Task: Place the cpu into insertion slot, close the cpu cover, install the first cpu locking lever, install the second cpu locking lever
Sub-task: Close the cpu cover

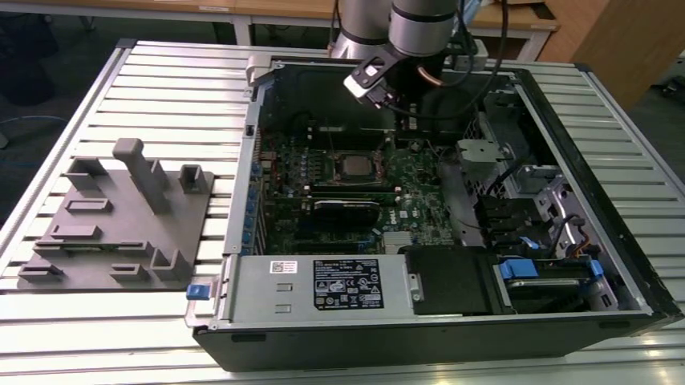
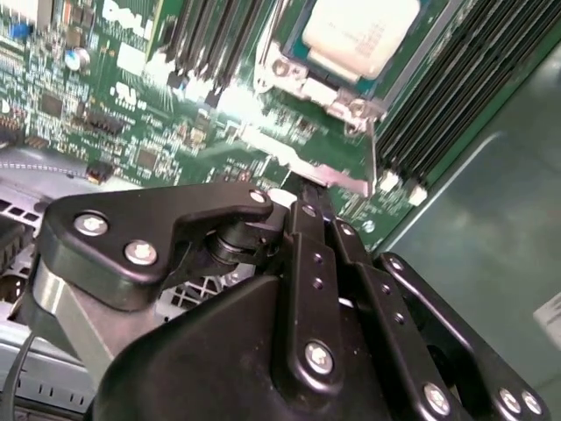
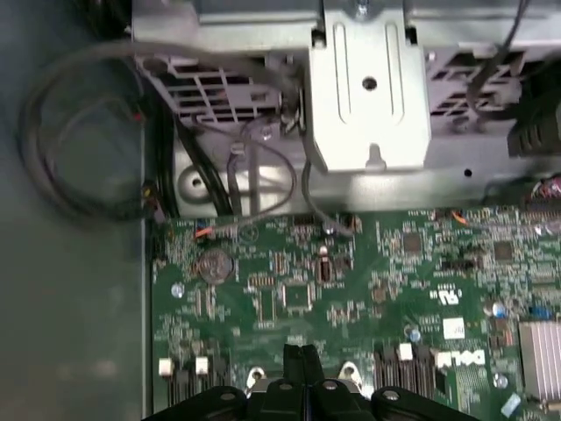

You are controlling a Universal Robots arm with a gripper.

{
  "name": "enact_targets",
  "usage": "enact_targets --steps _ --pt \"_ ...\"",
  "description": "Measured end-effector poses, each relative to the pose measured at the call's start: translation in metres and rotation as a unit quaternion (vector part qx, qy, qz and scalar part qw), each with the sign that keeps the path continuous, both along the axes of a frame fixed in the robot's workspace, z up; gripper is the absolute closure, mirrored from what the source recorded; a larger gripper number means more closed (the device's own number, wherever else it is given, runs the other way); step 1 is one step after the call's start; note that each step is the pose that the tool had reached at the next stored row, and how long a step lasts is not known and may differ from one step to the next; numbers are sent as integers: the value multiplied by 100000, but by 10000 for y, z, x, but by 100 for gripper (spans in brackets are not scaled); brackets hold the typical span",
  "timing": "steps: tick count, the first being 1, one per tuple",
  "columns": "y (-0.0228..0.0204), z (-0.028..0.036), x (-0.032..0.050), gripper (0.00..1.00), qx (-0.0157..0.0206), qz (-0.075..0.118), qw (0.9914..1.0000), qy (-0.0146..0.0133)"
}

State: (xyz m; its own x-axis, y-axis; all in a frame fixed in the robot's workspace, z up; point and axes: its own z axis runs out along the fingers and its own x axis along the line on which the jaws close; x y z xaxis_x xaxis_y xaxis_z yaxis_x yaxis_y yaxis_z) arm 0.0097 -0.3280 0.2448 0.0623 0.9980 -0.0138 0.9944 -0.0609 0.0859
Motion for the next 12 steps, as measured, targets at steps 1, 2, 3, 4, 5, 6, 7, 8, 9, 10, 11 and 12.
enact_targets --steps 1,2,3,4,5,6,7,8,9,10,11,12 --pt "0 0 -36 90 2 3 100000 -246" --pt "-1 0 -72 90 1 -1 99999 -489" --pt "-1 0 -106 90 -3 1 99997 -722" --pt "-1 0 -140 90 -5 2 99996 -947" --pt "-1 1 -173 90 -12 0 99993 -1171" --pt "-1 1 -206 90 -19 -2 99990 -1384" --pt "-1 1 -238 90 -17 -1 99987 -1591" --pt "-2 1 -267 90 -12 -2 99984 -1784" --pt "-2 0 -298 90 -5 0 99981 -1967" --pt "-2 0 -326 90 -6 0 99977 -2145" --pt "-2 1 -342 90 -8 -1 99975 -2249" --pt "-2 0 -346 90 -7 -2 99974 -2273"
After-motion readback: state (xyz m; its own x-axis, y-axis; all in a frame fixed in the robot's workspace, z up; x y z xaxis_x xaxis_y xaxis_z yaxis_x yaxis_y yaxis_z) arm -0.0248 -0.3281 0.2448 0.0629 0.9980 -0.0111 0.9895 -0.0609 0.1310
